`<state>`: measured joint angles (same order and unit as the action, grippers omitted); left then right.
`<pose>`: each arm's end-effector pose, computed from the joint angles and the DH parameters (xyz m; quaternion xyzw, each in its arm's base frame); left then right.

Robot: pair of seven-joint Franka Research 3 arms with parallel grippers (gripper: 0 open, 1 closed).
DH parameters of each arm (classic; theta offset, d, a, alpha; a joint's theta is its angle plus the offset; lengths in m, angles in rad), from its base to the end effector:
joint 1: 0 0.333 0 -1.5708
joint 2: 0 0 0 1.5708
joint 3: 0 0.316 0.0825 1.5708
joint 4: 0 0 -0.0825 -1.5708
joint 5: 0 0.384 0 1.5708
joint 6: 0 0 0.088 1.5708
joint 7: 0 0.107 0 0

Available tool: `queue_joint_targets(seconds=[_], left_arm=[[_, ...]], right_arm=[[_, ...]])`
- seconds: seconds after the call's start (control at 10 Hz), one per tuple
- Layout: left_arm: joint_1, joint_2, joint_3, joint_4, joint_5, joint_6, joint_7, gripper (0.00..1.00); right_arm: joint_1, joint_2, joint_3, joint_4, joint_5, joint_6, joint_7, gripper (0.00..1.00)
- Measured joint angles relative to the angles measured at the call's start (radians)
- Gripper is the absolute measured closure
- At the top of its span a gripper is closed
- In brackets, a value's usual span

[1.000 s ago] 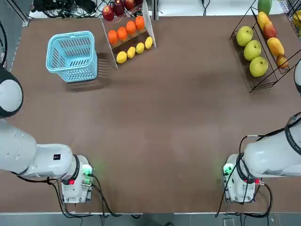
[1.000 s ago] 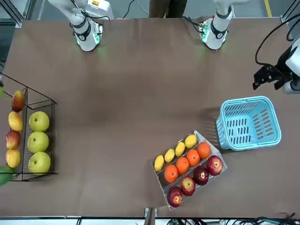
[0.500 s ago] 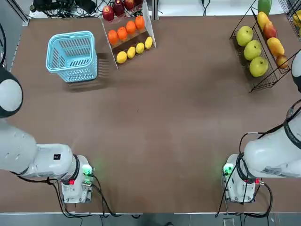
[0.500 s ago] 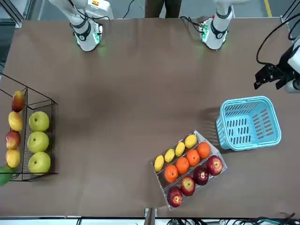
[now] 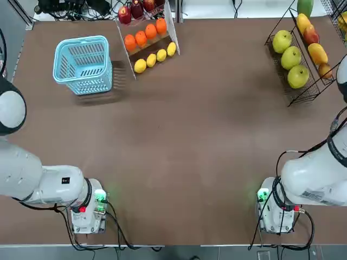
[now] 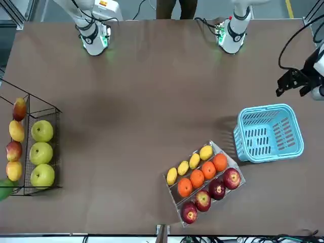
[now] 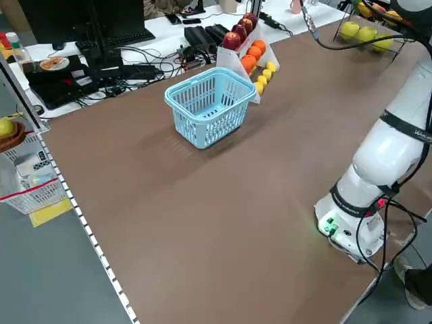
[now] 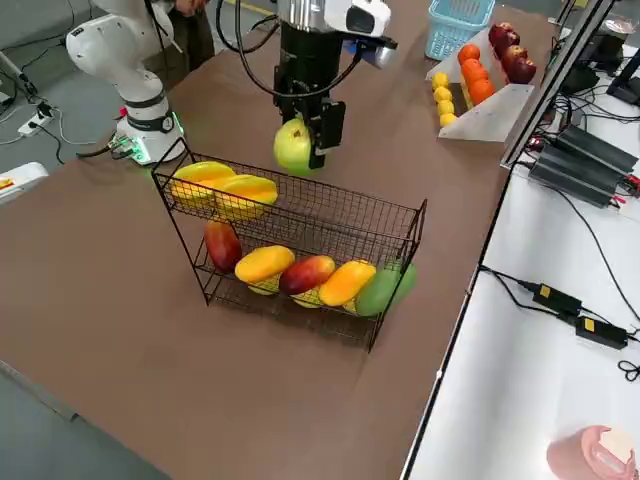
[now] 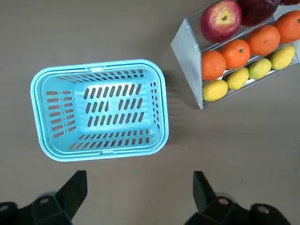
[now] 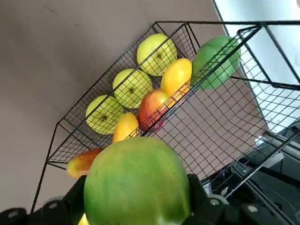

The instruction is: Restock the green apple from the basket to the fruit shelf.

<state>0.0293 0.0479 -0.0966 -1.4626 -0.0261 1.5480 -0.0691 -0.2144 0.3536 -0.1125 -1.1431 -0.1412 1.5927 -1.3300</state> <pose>0.5664 -0.0395 0.6467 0.9997 0.0005 0.0178 0.0166 0.6261 -0.2115 0.6163 0.8710 0.4804 -0.0328 0.0969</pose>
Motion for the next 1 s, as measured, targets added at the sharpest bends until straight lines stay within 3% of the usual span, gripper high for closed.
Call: queue_joint_targets(seconds=[0.7,0.8,1.0], left_arm=[[-0.003,0.000,-0.006,0.024,0.000,0.000,0.000,0.00],[-0.004,0.000,-0.007,0.024,0.000,0.000,0.000,0.00],[-0.004,0.000,-0.007,0.024,0.000,0.000,0.000,0.00]], right_arm=[[-0.042,0.048,0.036,0.011,0.003,0.007,0.000,0.11],[-0.042,0.048,0.037,0.012,0.003,0.007,0.001,0.01],[-0.044,0.048,0.037,0.015,0.003,0.008,0.001,0.00]])
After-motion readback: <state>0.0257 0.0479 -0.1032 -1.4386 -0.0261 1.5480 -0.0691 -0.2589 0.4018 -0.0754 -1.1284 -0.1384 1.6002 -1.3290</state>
